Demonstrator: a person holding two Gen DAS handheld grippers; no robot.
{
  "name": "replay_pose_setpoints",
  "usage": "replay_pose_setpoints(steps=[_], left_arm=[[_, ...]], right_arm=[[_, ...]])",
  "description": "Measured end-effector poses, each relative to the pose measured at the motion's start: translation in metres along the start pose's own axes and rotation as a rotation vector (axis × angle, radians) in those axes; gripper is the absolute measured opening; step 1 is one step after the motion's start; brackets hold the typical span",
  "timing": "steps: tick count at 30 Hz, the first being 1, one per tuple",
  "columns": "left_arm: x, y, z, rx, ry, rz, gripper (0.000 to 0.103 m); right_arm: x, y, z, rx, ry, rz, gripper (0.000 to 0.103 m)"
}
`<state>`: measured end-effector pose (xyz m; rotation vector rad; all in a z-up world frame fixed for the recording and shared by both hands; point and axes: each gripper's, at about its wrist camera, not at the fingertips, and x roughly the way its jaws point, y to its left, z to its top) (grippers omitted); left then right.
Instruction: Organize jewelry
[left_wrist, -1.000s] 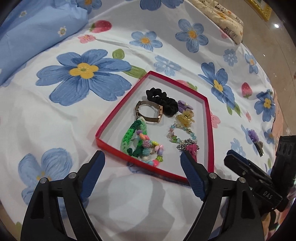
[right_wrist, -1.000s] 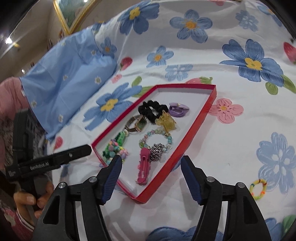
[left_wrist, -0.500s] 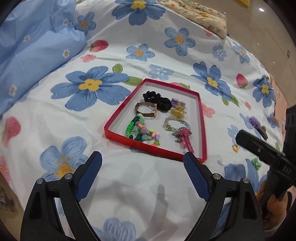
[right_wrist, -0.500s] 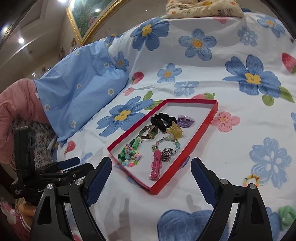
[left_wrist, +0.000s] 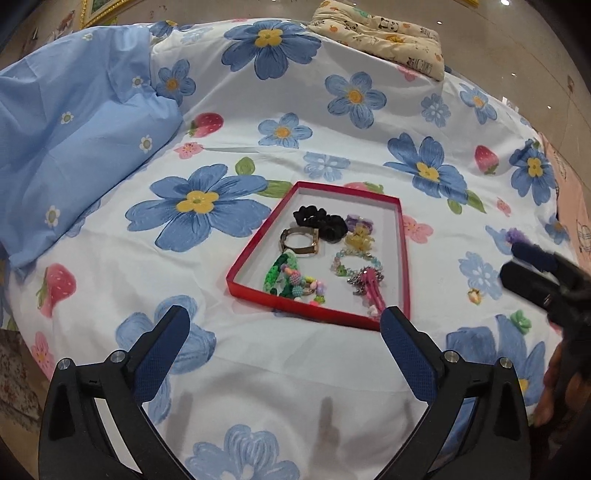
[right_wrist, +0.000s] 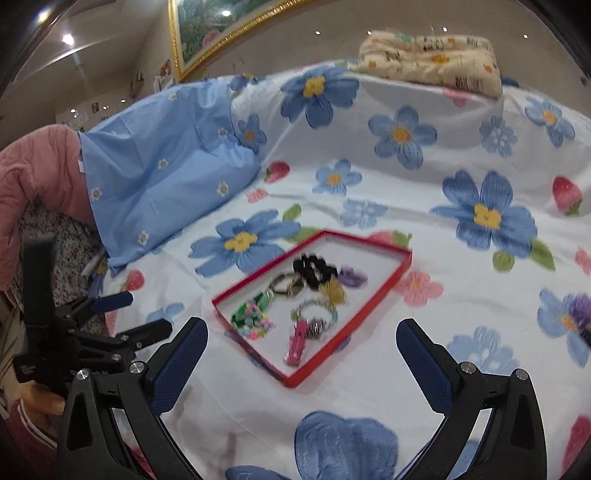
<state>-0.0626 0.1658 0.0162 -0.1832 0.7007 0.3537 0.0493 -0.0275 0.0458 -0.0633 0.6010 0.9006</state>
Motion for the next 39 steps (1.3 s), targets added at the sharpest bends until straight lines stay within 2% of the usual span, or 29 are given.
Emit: replay_pose_setpoints(steps=[6, 12, 39], left_arm=[[0.003, -0.005, -0.017, 0.011, -0.024, 0.039, 0.103], [0.004, -0.007, -0.028, 0.008, -0.026, 0.062, 0.103], [-0.006, -0.012, -0.032, 0.042, -0.03, 0.089, 0.103]], right_arm=[[0.024, -0.002, -0.036, 0.044, 0.012, 0.001, 0.103], [0.027, -0.003, -0.053, 0.046, -0.003, -0.017, 0.103], [0.018, 0.002, -0.055, 0.026, -0.019, -0.028, 0.103]])
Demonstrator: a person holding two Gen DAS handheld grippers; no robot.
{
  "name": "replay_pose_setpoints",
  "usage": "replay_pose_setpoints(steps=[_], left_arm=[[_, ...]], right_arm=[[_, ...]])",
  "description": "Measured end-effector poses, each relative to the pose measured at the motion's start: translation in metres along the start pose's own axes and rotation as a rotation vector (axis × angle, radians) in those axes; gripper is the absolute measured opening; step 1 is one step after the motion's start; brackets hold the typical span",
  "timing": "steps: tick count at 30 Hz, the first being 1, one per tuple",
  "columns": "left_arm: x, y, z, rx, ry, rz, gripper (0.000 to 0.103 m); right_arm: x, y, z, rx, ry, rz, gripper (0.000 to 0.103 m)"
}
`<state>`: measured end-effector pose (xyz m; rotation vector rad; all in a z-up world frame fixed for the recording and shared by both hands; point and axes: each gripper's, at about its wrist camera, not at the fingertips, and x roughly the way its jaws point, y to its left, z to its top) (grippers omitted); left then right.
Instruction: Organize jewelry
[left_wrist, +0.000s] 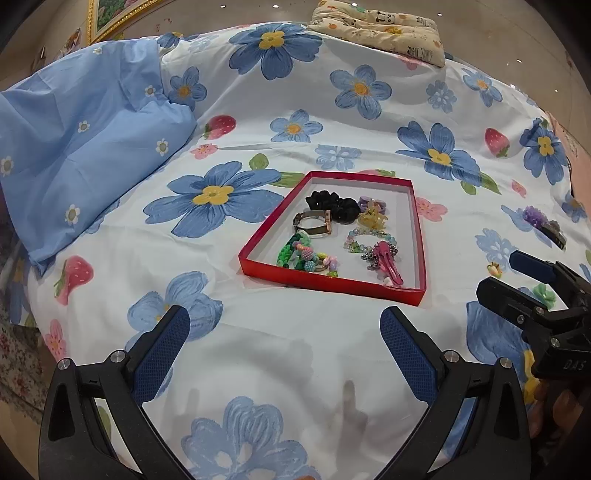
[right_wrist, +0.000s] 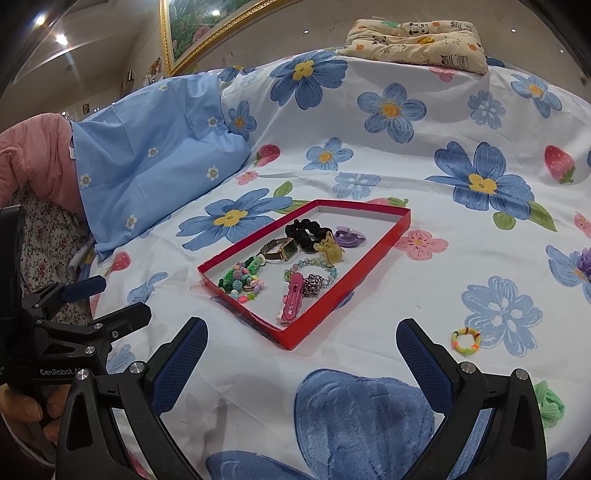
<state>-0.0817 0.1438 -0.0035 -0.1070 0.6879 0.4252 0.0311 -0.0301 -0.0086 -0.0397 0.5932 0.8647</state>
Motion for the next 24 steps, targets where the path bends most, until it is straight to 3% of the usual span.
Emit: replay_pose_setpoints(steps=[24], left_arm=[[-0.0045, 0.0042, -0.0015, -0.002, -0.017, 0.014, 0.103]], right_arm=[[0.0002, 0.0046, -0.001, -0.014, 0.004, 0.006, 0.103]])
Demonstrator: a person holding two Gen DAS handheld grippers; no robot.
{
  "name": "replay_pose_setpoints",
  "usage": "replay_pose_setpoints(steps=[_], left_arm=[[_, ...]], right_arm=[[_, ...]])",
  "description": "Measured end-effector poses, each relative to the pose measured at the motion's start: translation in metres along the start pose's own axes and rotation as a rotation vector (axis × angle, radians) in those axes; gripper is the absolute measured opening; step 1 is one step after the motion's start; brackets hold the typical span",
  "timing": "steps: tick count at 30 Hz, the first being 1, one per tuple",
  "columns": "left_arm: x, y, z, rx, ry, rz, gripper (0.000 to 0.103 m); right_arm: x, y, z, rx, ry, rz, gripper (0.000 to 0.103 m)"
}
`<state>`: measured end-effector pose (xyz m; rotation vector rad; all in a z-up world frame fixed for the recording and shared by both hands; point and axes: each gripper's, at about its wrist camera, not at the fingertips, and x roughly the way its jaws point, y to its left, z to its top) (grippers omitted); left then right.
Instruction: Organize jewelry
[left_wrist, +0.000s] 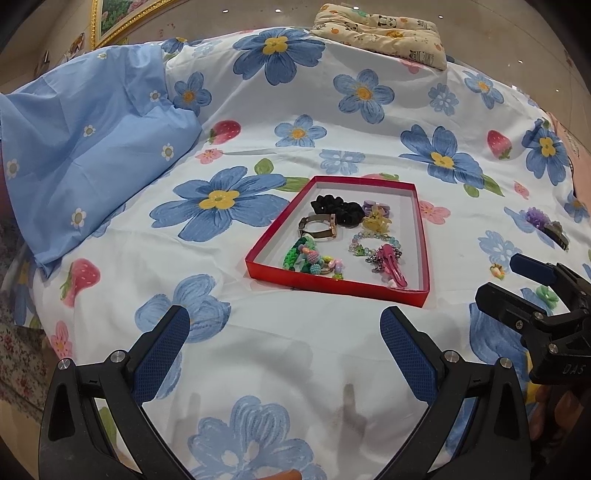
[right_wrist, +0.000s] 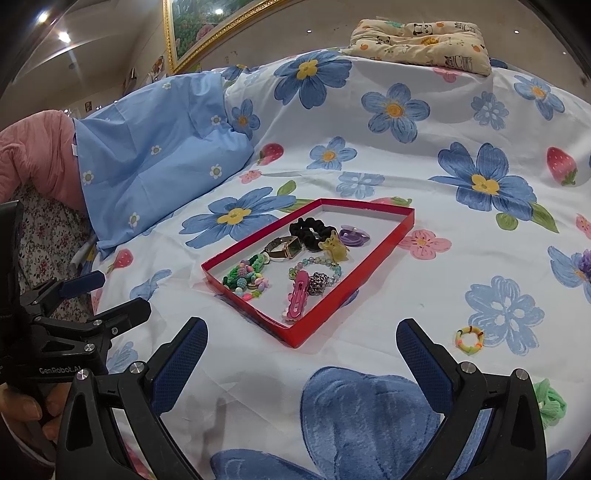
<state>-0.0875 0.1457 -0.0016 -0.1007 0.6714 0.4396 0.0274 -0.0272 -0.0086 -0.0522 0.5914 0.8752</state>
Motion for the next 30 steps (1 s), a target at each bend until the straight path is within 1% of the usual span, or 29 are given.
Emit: replay_pose_setpoints(steps=[30], left_arm=[[0.0046, 0.0011, -0.0013, 0.008, 0.001, 0.013, 0.103]], right_arm=[[0.0013, 0.0044, -0.0011, -0.01, 0.005, 0.015, 0.103]])
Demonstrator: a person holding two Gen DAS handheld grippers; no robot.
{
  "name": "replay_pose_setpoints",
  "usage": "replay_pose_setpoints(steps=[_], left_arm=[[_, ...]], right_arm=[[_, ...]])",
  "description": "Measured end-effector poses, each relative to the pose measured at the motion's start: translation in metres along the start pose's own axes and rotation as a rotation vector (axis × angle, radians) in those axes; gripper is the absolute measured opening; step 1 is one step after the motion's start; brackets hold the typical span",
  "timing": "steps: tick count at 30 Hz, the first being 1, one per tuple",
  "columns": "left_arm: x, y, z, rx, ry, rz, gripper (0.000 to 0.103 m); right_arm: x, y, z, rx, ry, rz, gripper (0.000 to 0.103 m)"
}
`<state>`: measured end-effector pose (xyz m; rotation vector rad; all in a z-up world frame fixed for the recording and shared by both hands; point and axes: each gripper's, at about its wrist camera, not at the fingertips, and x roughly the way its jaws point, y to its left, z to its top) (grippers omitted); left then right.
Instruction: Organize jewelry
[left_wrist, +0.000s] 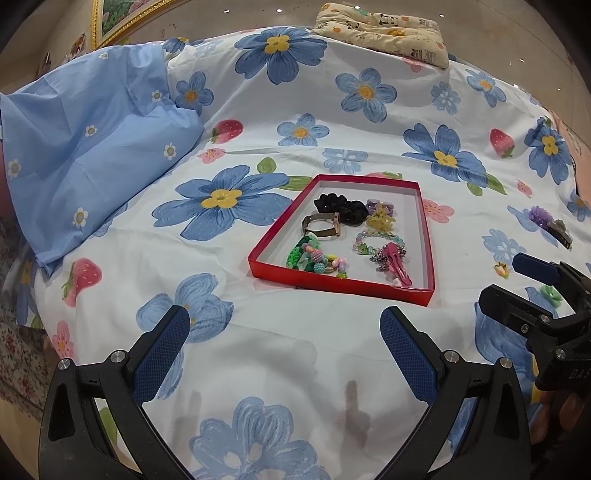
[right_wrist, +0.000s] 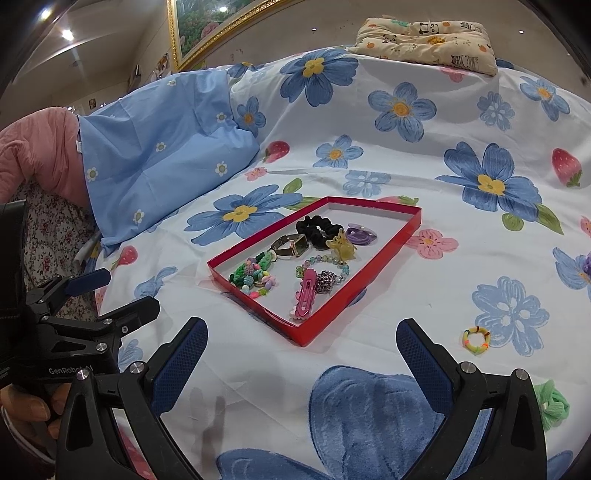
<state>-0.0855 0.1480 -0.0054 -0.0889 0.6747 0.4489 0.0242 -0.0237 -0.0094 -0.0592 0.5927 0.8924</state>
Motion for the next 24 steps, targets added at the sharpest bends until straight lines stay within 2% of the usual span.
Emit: replay_pose_setpoints(steps=[24], left_arm=[[0.008, -0.0048, -0.0008, -0.002, 0.014, -0.021, 0.103]], right_arm=[[0.0011, -0.0063, -0.001, 0.013, 0.001, -0.001, 0.103]])
